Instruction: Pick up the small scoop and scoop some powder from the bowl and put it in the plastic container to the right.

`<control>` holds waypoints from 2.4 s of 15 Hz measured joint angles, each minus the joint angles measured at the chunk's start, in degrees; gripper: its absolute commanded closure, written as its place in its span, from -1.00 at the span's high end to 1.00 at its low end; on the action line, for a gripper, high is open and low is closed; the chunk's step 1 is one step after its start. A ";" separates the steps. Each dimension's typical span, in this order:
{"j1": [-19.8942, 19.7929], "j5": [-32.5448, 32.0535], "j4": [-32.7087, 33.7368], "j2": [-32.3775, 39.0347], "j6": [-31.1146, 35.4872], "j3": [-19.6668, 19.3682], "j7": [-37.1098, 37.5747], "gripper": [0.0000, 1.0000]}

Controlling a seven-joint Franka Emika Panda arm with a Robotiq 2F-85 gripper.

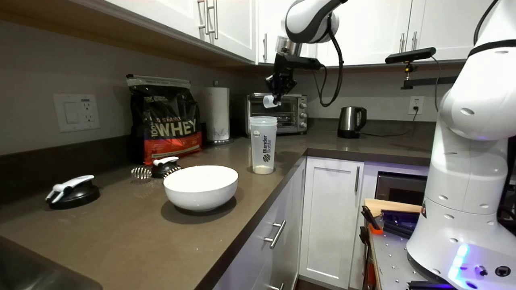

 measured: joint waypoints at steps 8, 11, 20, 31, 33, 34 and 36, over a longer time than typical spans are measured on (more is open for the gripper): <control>0.62 14.11 -0.22 -7.25 -8.60 -0.96 -9.00 -0.94; 1.81 17.62 -0.49 -8.91 -10.80 -1.31 -11.18 -0.94; 8.43 26.90 -1.14 -9.05 -14.51 -1.47 -17.89 -0.94; 13.91 29.97 -2.26 -8.12 -19.46 0.58 -24.16 -0.94; 14.49 30.01 -2.55 -8.09 -20.43 1.18 -24.93 -0.94; 14.72 30.08 -2.85 -8.09 -20.68 1.56 -25.29 -0.89; 15.26 30.16 -3.43 -8.09 -20.74 2.17 -25.45 -0.89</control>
